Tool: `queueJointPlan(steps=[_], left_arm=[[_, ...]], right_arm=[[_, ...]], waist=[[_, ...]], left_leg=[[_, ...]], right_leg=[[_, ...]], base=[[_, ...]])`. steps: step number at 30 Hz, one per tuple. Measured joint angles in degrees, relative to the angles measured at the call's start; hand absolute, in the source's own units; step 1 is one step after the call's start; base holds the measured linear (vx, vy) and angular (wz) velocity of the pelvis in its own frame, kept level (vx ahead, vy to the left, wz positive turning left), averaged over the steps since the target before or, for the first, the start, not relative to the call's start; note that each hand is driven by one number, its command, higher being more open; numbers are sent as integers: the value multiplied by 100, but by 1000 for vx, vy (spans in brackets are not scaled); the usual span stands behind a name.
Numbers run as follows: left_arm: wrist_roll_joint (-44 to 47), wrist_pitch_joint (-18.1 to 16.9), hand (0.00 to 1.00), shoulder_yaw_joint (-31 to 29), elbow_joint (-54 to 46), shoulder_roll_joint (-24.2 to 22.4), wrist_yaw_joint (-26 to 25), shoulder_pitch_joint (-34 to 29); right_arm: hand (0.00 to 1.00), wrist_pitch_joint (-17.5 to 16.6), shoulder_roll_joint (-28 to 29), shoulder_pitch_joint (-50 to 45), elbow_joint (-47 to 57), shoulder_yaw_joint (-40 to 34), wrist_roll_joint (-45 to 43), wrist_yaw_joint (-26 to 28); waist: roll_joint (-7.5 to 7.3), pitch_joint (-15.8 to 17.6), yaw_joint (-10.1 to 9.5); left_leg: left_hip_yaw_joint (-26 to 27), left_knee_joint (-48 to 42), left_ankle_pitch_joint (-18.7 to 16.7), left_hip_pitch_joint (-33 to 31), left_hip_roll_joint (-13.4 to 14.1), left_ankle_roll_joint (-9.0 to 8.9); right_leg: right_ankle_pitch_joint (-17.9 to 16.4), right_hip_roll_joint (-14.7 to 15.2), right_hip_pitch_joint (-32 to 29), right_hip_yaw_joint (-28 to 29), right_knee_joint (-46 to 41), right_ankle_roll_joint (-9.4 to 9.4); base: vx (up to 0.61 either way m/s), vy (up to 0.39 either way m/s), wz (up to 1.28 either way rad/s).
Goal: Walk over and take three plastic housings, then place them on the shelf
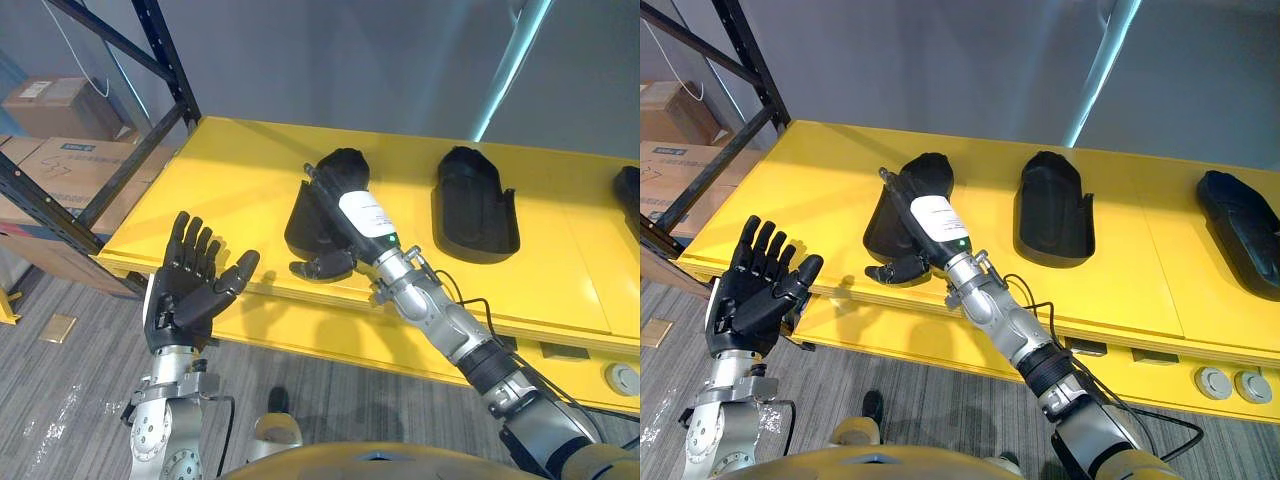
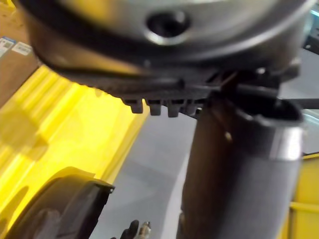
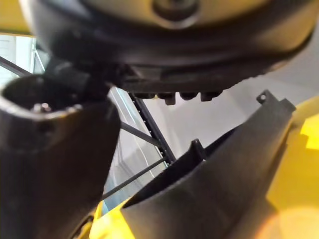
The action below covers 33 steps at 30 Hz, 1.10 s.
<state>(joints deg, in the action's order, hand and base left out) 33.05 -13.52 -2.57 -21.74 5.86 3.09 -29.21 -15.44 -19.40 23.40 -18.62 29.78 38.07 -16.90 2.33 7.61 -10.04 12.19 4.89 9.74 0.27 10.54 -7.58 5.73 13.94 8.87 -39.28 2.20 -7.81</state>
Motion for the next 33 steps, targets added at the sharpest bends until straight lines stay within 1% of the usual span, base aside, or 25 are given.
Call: queueJointPlan(steps=[5, 11, 16, 20, 27, 33], left_arm=[[9, -2, 100, -3, 0, 0, 9, -6], [30, -8, 100, -3, 0, 0, 42, -8], [38, -8, 100, -4, 0, 0, 105, -7], [49, -7, 100, -4, 0, -14, 133, -5], [49, -7, 100, -2, 0, -28, 151, 3], [48, -7, 100, 0, 0, -28, 152, 8]], right_arm=[[100, 0, -15, 29, -251, 6, 463, 1], [100, -12, -17, 521, -895, 80, 666, -3], [100, 4, -11, 760, -1231, 183, 667, -181], [100, 153, -11, 934, -1418, 202, 678, -355], [100, 489, -8, 977, -1458, 201, 873, -623], [100, 507, -8, 1111, -1566, 201, 873, -661]], waist=[[5, 3, -69], [19, 11, -81], [47, 28, -101], [123, 86, -126], [124, 141, -150], [130, 217, -146]], left_leg=[[-4, 0, 0, 0, 0, -1], [-6, 2, 8, 3, 2, 0], [-25, 2, 13, 2, 0, 1], [-48, 1, 29, -4, -1, 8], [-82, 1, 31, -5, -4, 8], [-83, 1, 39, -4, -4, 7]], right_leg=[[0, 1, 3, -6, -5, 0], [0, 3, 6, -7, -15, 0], [-1, 5, 15, -33, -20, 0], [-1, 6, 21, -55, -29, 1], [-7, 7, 22, -95, -30, 1], [-7, 10, 20, -96, -42, 1]], base=[[0, 0, 0], [0, 0, 0], [0, 0, 1], [0, 0, 0], [0, 0, 2], [0, 0, 0]])
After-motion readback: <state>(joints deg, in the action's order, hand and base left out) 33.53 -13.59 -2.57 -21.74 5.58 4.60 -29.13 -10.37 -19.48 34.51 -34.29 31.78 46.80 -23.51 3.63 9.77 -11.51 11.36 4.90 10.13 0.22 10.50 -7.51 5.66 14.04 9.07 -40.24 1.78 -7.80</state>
